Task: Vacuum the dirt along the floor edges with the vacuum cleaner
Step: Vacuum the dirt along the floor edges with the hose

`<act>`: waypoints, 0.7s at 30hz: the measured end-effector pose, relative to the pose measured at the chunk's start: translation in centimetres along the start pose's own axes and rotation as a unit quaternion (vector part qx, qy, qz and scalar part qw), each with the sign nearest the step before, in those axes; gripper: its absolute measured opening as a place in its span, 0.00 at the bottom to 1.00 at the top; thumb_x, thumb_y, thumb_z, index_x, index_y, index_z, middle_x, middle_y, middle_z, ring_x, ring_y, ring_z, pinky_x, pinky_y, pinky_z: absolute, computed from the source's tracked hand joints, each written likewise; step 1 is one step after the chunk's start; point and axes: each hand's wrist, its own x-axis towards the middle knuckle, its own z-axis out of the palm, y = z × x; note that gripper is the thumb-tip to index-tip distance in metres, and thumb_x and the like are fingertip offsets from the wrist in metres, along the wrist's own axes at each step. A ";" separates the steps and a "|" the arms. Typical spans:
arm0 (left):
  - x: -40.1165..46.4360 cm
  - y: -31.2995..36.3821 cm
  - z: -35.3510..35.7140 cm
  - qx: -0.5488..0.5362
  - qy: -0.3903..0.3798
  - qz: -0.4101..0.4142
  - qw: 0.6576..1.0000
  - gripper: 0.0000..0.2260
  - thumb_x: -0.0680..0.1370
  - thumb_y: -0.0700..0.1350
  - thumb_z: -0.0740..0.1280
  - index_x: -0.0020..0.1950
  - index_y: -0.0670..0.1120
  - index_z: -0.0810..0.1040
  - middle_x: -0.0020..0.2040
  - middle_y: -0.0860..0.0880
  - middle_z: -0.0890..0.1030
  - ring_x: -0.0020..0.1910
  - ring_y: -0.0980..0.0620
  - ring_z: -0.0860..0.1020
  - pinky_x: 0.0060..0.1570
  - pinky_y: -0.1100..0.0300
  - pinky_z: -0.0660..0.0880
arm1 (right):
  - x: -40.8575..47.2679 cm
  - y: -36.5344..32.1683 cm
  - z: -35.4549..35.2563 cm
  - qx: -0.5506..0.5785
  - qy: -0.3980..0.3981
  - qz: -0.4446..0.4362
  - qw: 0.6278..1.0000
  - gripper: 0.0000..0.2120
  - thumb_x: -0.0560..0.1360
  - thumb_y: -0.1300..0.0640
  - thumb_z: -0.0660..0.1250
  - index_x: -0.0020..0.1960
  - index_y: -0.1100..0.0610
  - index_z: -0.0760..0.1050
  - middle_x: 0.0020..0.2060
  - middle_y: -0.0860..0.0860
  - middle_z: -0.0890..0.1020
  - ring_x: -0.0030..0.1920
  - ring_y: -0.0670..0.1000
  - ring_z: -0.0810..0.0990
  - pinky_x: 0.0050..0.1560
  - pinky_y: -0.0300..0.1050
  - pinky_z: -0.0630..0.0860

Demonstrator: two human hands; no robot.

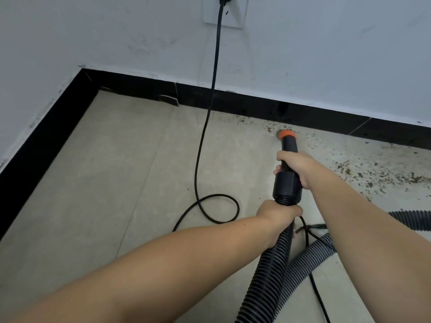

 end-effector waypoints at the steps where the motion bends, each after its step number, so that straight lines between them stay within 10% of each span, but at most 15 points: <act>1: -0.1 -0.1 -0.5 -0.006 0.008 0.001 1.000 0.05 0.74 0.40 0.68 0.44 0.42 0.72 0.32 0.45 0.74 0.26 0.48 0.72 0.28 0.62 0.71 | 0.0 -0.1 0.8 -0.012 -0.008 -0.004 1.000 0.06 0.73 0.63 0.65 0.46 0.59 0.68 0.30 0.56 0.77 0.20 0.49 0.78 0.24 0.39 0.76; 21: -0.8 1.2 -10.5 -0.114 0.119 0.022 0.986 0.05 0.76 0.39 0.67 0.42 0.40 0.72 0.27 0.45 0.74 0.22 0.50 0.72 0.26 0.62 0.72 | 0.2 -3.8 14.8 -0.120 -0.138 -0.079 0.980 0.11 0.74 0.61 0.66 0.54 0.60 0.68 0.30 0.56 0.80 0.25 0.51 0.79 0.28 0.40 0.74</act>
